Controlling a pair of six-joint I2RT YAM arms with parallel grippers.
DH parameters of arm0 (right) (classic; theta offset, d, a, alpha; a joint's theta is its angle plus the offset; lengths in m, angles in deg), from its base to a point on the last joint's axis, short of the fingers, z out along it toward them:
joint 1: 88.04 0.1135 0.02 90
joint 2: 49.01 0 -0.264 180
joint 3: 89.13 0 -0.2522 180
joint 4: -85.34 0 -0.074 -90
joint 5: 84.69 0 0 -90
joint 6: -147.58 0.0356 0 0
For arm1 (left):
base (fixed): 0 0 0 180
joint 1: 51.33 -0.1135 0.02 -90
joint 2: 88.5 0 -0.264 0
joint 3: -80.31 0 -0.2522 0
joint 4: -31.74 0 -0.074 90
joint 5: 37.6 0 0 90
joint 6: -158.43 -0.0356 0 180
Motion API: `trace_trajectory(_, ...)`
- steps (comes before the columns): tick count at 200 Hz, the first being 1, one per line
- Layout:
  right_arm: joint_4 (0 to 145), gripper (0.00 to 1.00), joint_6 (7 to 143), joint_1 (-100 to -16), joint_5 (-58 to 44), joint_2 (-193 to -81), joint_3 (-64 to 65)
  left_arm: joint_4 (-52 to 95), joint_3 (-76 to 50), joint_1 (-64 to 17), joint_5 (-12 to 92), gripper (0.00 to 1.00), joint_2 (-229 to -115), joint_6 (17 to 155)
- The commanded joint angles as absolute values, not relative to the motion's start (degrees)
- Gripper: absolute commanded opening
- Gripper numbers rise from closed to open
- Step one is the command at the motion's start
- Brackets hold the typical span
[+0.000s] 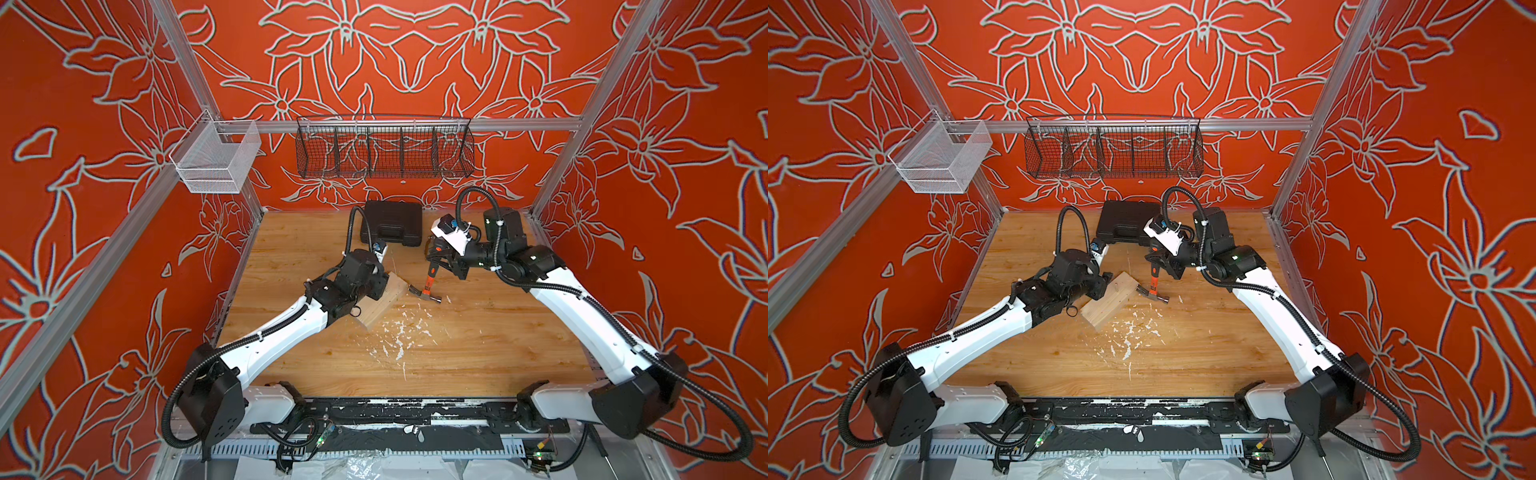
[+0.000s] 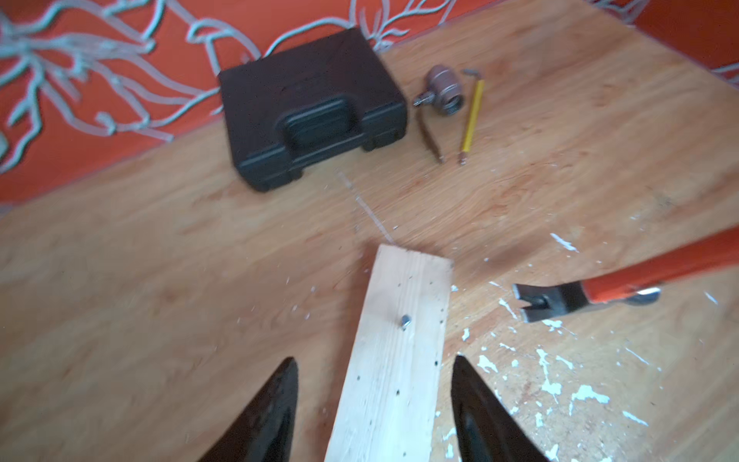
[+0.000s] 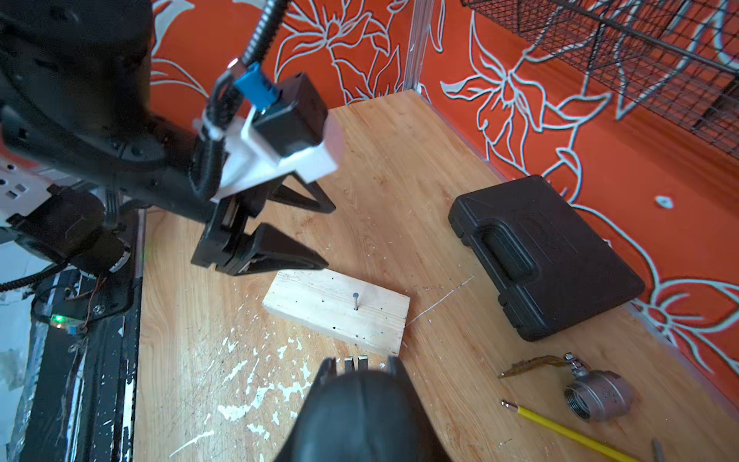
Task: Use a claw hammer to pull out a nail
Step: Pick up the hammer at the center of the board, then move the mounting plate to the center of the board.
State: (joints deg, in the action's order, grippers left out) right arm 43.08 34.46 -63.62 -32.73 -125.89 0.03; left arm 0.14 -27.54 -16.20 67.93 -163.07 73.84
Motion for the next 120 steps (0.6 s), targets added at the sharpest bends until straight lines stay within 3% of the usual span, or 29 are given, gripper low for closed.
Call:
trace_trajectory(1, 44.88, 0.00, 28.77, -63.70, -34.05, -127.00, -4.08, -16.90, -26.37, -16.75, 78.93, 0.61, -162.46, 95.17)
trace_trajectory(21, 47.64, 0.00, 30.02, -63.70, -31.84, -127.75, -3.51, -24.74, -29.37, -16.77, 81.50, 0.71, -159.59, 112.06)
trace_trajectory(52, 50.83, 0.00, 31.47, -63.78, -29.98, -128.76, -2.45, -22.18, -38.62, -16.88, 73.70, 0.73, -154.66, 126.39)
trace_trajectory(76, 51.21, 0.00, 32.13, -63.79, -29.08, -129.42, -2.53, -21.19, -41.39, -16.87, 70.48, 0.73, -156.28, 130.42)
trace_trajectory(103, 51.31, 0.00, 33.37, -63.87, -28.92, -129.18, -2.32, -17.34, -42.15, -16.88, 67.44, 0.86, -159.20, 130.26)
trace_trajectory(120, 51.32, 0.00, 34.06, -63.87, -28.90, -128.76, -1.81, -11.02, -43.02, -16.88, 64.48, 0.85, -161.18, 127.93)
